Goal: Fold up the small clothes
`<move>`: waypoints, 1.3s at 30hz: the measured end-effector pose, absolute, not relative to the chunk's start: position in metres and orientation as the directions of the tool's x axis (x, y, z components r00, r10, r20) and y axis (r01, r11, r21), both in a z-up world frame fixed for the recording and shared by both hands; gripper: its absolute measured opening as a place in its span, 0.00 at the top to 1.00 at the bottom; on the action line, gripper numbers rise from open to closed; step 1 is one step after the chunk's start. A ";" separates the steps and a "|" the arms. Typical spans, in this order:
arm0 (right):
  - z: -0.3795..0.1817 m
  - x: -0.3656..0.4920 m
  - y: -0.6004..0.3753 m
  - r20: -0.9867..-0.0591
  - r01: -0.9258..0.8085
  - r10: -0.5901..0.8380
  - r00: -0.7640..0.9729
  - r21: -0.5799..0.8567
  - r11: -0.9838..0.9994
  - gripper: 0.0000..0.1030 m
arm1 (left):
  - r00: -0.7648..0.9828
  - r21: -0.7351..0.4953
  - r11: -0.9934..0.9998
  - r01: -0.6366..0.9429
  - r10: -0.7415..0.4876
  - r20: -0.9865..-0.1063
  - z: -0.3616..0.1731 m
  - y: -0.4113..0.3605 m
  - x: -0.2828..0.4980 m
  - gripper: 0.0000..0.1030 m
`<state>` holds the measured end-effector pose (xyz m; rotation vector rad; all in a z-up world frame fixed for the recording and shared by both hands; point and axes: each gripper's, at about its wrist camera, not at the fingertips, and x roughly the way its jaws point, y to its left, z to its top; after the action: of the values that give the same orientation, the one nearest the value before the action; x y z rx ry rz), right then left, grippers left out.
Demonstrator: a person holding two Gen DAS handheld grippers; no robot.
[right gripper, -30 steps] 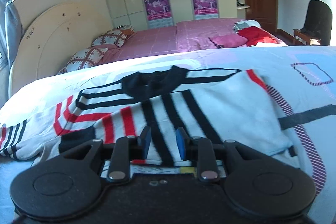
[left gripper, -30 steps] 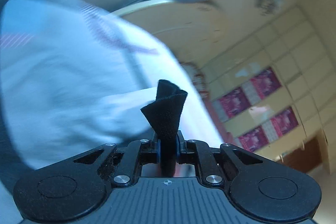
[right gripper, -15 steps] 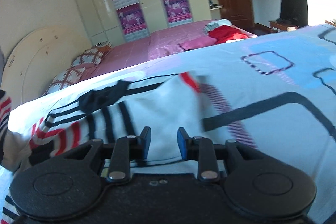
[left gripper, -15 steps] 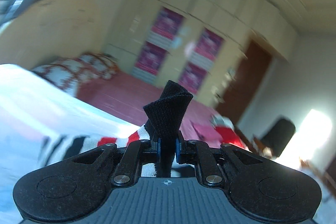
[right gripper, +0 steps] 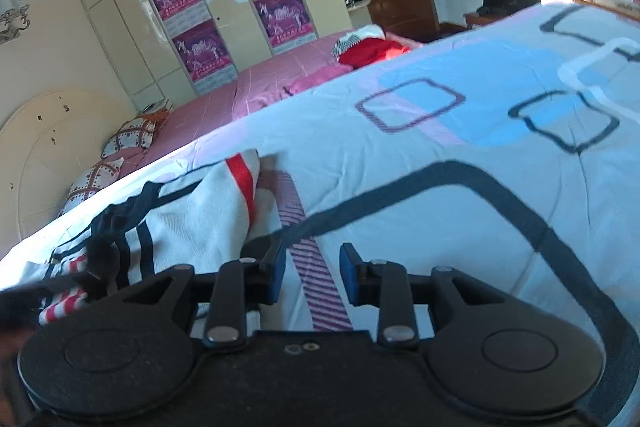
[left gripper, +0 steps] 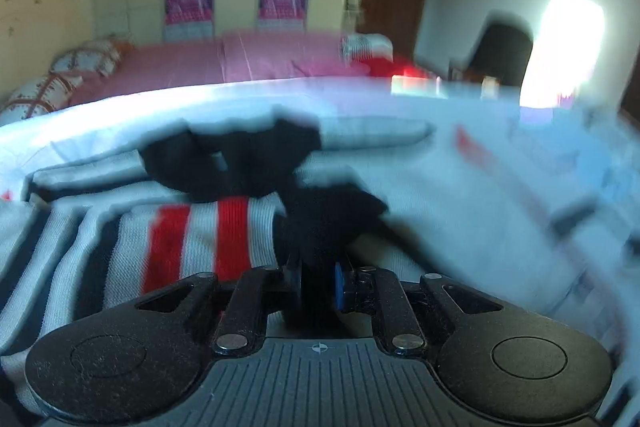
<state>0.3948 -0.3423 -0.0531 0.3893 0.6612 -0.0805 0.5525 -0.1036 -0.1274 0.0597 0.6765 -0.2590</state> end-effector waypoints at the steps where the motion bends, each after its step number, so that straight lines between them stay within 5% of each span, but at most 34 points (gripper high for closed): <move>1: -0.054 0.395 -0.342 -0.615 0.188 0.065 0.786 0.338 0.922 0.66 | 0.755 -0.003 0.959 0.283 -0.224 -0.616 -0.124 -0.109 0.545 0.54; 2: -0.054 0.394 -0.341 -0.615 0.177 0.081 0.785 0.348 0.921 0.62 | 0.751 0.000 0.954 0.299 -0.236 -0.617 -0.118 -0.111 0.540 0.24; 3: -0.053 0.396 -0.338 -0.612 0.162 0.098 0.785 0.356 0.920 0.59 | 0.770 0.004 0.957 0.291 -0.231 -0.595 -0.111 -0.107 0.530 0.18; 8: -0.049 0.407 -0.304 -0.589 0.069 0.205 0.782 0.408 0.910 0.59 | 0.838 -0.028 0.979 0.201 -0.187 -0.513 -0.078 -0.056 0.474 0.18; 13: -0.055 0.436 -0.252 -0.566 -0.025 0.365 0.739 0.519 0.855 0.59 | 0.876 0.015 1.000 -0.012 0.018 -0.483 -0.090 0.032 0.410 0.19; 18: -0.069 0.471 -0.212 -0.554 -0.015 0.475 0.684 0.640 0.768 0.48 | 0.834 0.011 0.992 -0.129 0.114 -0.540 -0.110 0.096 0.406 0.31; 22: -0.078 0.491 -0.194 -0.580 0.030 0.465 0.669 0.646 0.762 0.49 | 0.821 -0.021 0.997 -0.077 0.052 -0.568 -0.120 0.115 0.432 0.34; 25: -0.083 0.501 -0.187 -0.625 0.088 0.423 0.656 0.620 0.780 0.67 | 0.813 0.004 0.998 -0.062 0.053 -0.579 -0.125 0.120 0.446 0.49; 27: -0.085 0.504 -0.184 -0.641 0.101 0.407 0.650 0.604 0.791 0.94 | 0.808 -0.035 0.997 -0.063 0.031 -0.588 -0.131 0.130 0.458 0.68; 29: -0.079 0.501 -0.180 -0.633 0.077 0.382 0.674 0.573 0.816 0.95 | 0.819 -0.033 0.996 -0.088 0.053 -0.571 -0.128 0.138 0.459 0.78; 34: -0.036 0.468 -0.179 -0.515 -0.042 0.324 0.793 0.485 0.873 0.95 | 0.838 0.036 0.999 -0.014 0.031 -0.545 -0.120 0.128 0.459 0.78; 39: -0.063 0.460 -0.192 -0.605 0.050 0.260 0.752 0.446 0.894 0.95 | 0.803 0.114 0.993 0.011 0.059 -0.593 -0.139 0.111 0.466 0.75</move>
<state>0.4599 -0.1922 -0.0626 0.4607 0.7161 0.1194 0.4656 0.1113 -0.1393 0.1134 0.6384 0.0260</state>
